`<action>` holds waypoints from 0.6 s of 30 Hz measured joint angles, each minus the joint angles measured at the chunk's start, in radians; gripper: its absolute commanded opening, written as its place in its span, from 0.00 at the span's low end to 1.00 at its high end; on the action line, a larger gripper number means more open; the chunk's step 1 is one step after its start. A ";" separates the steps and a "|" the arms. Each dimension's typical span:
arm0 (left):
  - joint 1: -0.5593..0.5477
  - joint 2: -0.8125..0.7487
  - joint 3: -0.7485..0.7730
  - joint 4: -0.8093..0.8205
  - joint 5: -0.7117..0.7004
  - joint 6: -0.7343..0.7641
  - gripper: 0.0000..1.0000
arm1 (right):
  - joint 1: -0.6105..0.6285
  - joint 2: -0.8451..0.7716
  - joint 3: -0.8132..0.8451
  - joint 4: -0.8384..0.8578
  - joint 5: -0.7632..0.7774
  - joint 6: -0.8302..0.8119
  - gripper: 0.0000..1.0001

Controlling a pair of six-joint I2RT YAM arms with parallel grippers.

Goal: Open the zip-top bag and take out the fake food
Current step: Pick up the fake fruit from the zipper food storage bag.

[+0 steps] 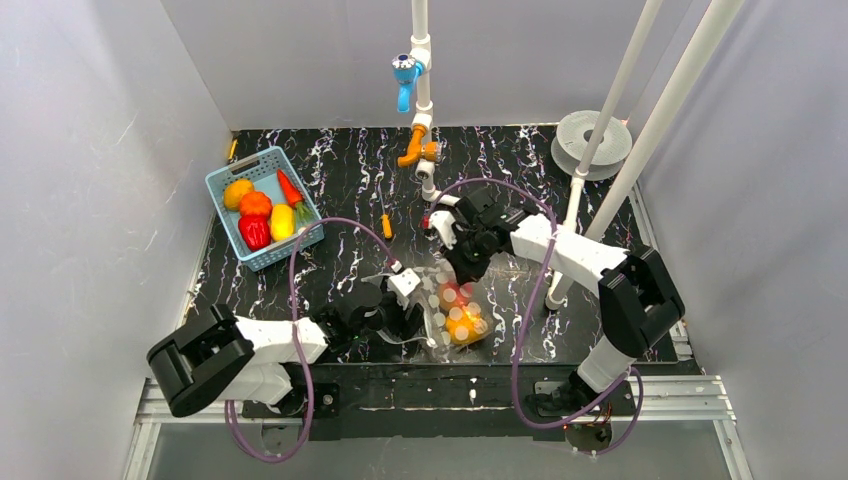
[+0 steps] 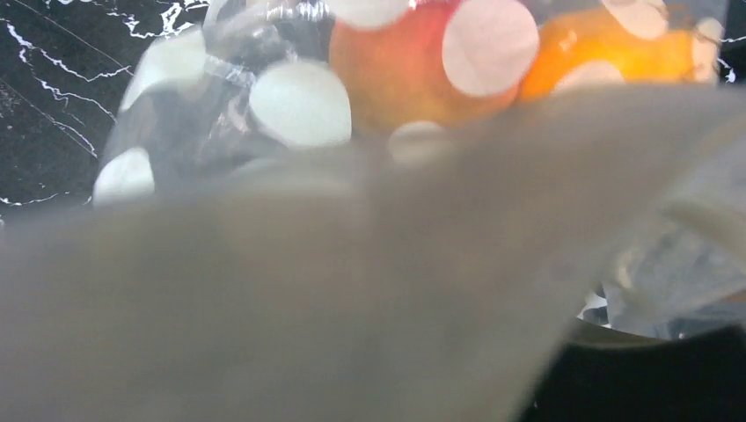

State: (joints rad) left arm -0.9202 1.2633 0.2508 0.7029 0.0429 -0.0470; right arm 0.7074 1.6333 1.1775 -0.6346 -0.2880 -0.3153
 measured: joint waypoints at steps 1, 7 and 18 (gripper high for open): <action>-0.001 0.016 0.000 0.015 0.002 0.003 0.66 | 0.014 0.004 0.005 -0.007 -0.015 -0.002 0.04; -0.017 0.086 0.000 0.074 0.018 0.009 0.69 | 0.076 0.056 0.055 -0.038 -0.125 0.000 0.05; -0.026 0.106 -0.050 0.211 0.016 0.014 0.84 | 0.071 0.048 0.065 -0.049 -0.068 0.006 0.28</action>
State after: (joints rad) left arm -0.9466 1.3689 0.2012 0.9134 0.0589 -0.0330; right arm 0.7784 1.6810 1.2423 -0.6841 -0.3564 -0.3093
